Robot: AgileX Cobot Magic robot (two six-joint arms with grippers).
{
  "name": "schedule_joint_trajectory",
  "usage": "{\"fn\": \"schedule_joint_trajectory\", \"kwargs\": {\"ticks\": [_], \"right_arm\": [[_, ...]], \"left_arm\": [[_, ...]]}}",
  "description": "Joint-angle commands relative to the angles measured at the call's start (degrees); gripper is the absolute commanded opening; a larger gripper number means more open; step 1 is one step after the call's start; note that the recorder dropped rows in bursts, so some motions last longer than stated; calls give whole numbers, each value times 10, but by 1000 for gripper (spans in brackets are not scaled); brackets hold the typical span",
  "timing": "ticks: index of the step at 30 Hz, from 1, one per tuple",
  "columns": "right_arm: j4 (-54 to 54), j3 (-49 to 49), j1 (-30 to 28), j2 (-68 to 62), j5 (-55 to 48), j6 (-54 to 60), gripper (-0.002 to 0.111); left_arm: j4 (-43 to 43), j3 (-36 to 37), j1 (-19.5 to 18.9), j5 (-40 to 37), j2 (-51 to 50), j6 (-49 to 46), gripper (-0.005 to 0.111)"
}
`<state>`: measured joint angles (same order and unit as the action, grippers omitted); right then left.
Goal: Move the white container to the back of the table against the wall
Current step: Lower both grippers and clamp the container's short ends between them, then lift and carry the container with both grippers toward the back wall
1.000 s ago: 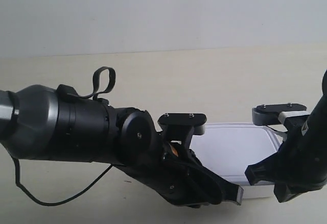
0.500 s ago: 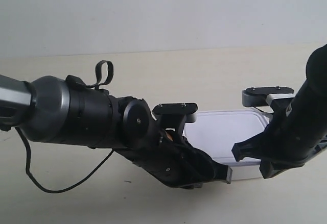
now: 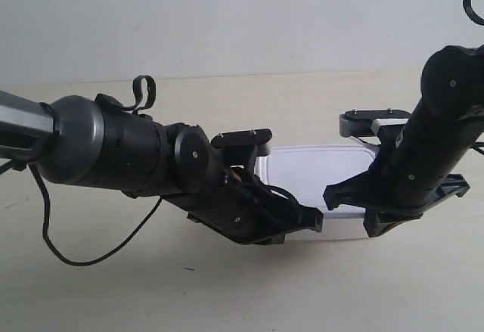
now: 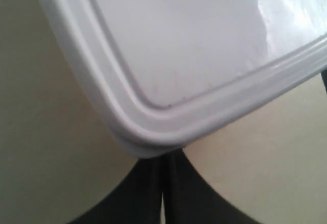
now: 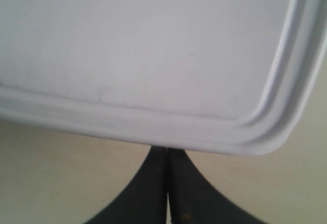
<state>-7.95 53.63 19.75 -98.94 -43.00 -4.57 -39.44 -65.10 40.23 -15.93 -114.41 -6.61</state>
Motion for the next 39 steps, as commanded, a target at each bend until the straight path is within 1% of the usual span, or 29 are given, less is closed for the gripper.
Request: {"fn": "schedule_joint_trajectory", "kwargs": {"ticks": [1, 8, 14, 18, 23, 27, 28, 31, 35, 39], "right_arm": [[3, 24, 2, -20, 0, 0, 0], [3, 66, 2, -50, 1, 0, 0], [10, 106, 2, -85, -1, 0, 0], [40, 135, 2, -112, -6, -20, 0], [68, 190, 2, -150, -14, -31, 0], [68, 248, 2, -179, -38, -31, 0], [68, 261, 2, -184, -40, -31, 0], [68, 282, 2, -200, -42, -34, 0], [68, 306, 2, -220, -36, -35, 0], [70, 308, 2, -223, -10, -50, 0]], "left_arm": [[2, -19, -11, 7, -2, -8, 0], [3, -48, -31, 11, -7, -25, 0], [3, -90, -47, -23, -37, -25, 0], [3, -102, -48, -18, -43, -27, 0], [3, -112, -48, 9, -50, -38, 0], [3, -161, -53, -16, -81, -44, 0], [4, -179, -57, -26, -92, -44, 0], [4, -203, -76, -32, -104, -42, 0], [2, -218, -92, -29, -111, -42, 0], [0, -229, -100, -36, -127, -41, 0]]}}
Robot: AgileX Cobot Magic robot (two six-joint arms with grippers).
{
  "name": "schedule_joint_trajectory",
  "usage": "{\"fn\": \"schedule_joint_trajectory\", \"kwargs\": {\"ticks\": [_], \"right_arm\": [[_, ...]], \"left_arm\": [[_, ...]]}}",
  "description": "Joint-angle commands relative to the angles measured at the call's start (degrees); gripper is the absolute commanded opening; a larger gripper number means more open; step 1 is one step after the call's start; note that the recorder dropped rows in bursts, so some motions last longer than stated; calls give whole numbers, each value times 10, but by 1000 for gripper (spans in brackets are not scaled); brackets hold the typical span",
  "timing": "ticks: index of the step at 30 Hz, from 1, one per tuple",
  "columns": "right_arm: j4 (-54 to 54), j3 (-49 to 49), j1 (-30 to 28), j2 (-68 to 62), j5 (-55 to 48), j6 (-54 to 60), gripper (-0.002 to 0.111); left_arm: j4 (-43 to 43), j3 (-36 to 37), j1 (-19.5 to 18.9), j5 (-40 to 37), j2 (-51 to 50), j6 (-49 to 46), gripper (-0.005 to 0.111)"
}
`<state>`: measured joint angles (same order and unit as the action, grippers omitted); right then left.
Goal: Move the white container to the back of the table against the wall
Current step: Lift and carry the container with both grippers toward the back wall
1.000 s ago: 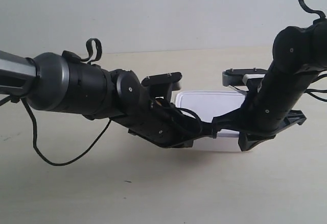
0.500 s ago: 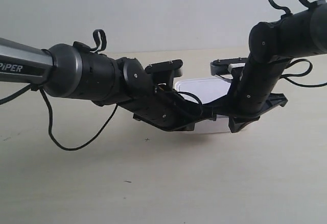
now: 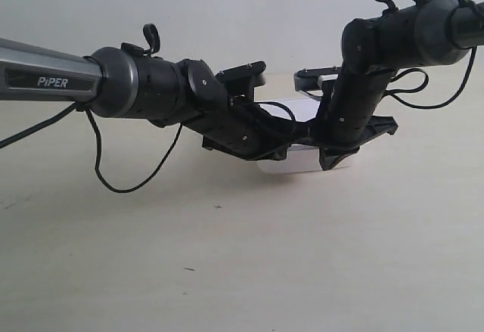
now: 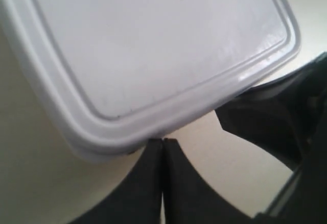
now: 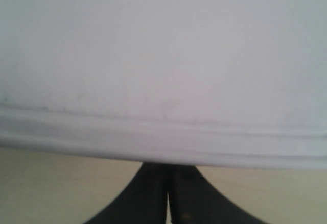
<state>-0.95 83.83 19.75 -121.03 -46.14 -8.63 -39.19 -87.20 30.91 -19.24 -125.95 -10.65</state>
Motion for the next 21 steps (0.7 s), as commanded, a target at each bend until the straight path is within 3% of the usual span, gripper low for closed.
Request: {"fn": "schedule_joint_trajectory", "kwargs": {"ticks": [1, 12, 21], "right_arm": [[0, 7, 2, -5, 22, -10, 0], [15, 75, 2, -54, 5, -19, 0], [15, 160, 2, -90, -27, -19, 0]], "left_arm": [[-2, -8, -10, -1, -11, -1, 0], [-4, -9, -29, 25, -23, 0, 0], [-4, -61, -47, -5, -35, 0, 0]]}}
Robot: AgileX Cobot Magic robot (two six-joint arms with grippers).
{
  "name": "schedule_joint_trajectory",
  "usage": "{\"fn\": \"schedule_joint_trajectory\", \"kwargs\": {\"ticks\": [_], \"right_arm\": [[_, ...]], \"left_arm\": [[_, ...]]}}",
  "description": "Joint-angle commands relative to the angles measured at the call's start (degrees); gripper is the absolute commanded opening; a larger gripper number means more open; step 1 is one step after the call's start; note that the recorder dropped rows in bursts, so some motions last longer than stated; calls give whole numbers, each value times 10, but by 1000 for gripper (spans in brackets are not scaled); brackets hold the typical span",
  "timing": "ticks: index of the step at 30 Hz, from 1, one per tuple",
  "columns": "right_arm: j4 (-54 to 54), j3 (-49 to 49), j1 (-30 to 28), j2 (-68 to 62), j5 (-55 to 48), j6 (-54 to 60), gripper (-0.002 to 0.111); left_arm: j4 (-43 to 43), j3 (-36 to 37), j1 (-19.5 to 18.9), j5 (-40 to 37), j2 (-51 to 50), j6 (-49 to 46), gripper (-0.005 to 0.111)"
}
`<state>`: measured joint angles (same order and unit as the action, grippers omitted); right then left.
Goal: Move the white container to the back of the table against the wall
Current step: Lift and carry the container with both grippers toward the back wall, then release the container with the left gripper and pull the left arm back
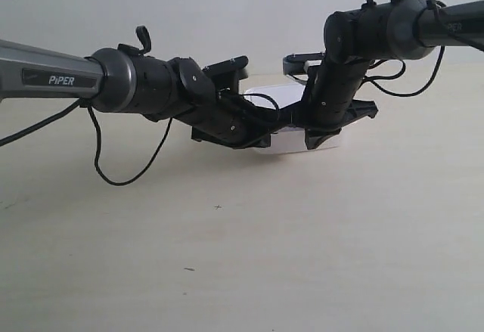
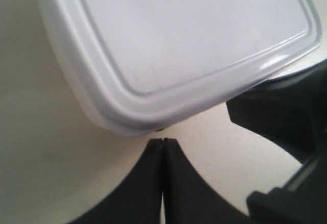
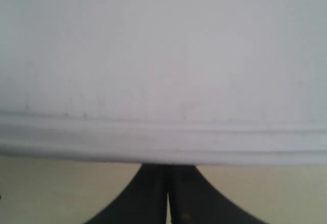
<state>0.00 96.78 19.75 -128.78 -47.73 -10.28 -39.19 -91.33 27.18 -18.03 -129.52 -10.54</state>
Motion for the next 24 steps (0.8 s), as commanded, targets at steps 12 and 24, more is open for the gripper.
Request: {"fn": "schedule_joint_trajectory", "kwargs": {"ticks": [12, 24], "right_arm": [[-41, 96, 2, -59, -15, 8, 0], [-45, 197, 2, -111, -23, 11, 0]], "left_arm": [[66, 14, -23, -54, 63, 36, 0], [71, 121, -23, -40, 142, 41, 0]]}}
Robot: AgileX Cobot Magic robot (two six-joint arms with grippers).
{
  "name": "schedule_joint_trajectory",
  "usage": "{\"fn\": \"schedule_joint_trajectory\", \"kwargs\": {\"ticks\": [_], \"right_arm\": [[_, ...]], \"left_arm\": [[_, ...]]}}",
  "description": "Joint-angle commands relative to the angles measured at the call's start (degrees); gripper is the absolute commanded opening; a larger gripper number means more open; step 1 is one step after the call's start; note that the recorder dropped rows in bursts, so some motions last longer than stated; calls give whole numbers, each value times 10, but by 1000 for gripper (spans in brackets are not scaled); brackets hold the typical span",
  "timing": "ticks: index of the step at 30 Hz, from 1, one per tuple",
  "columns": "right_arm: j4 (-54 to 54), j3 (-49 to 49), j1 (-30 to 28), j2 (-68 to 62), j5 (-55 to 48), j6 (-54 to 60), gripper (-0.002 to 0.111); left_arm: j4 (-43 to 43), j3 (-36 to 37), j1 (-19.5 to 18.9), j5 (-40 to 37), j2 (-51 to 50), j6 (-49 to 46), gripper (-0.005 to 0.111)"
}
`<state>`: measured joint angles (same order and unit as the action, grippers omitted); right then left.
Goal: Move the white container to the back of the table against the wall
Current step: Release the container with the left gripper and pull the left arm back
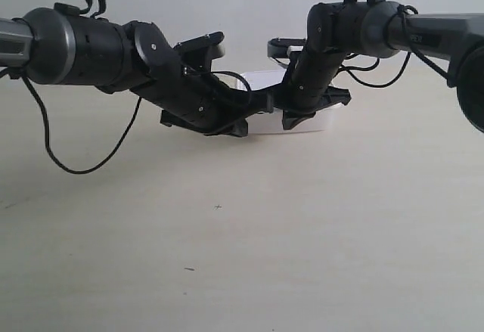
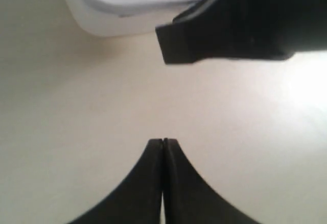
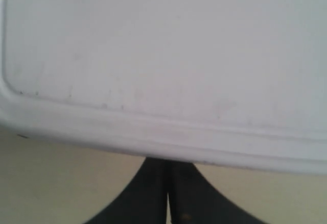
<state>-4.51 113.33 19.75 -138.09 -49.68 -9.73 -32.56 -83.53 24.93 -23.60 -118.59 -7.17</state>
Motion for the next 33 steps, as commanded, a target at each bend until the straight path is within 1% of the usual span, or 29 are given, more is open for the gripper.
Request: {"fn": "schedule_joint_trajectory", "kwargs": {"ticks": [1, 6, 11, 17, 22, 28, 33], "right_arm": [[1, 38, 2, -21, -5, 6, 0], [4, 49, 2, -30, 13, 6, 0], [4, 54, -1, -37, 40, 6, 0], [4, 109, -7, -67, 30, 6, 0], [5, 145, -12, -79, 31, 6, 0], [4, 146, -21, -84, 41, 6, 0], [1, 146, -28, -97, 45, 6, 0]], "left_arm": [[5, 55, 0, 21, 43, 9, 0], [6, 131, 0, 42, 99, 9, 0], [6, 192, 0, 57, 164, 9, 0], [6, 255, 0, 68, 221, 11, 0], [6, 292, 0, 60, 259, 13, 0], [6, 331, 2, 54, 296, 15, 0], [6, 349, 2, 51, 328, 15, 0]]}}
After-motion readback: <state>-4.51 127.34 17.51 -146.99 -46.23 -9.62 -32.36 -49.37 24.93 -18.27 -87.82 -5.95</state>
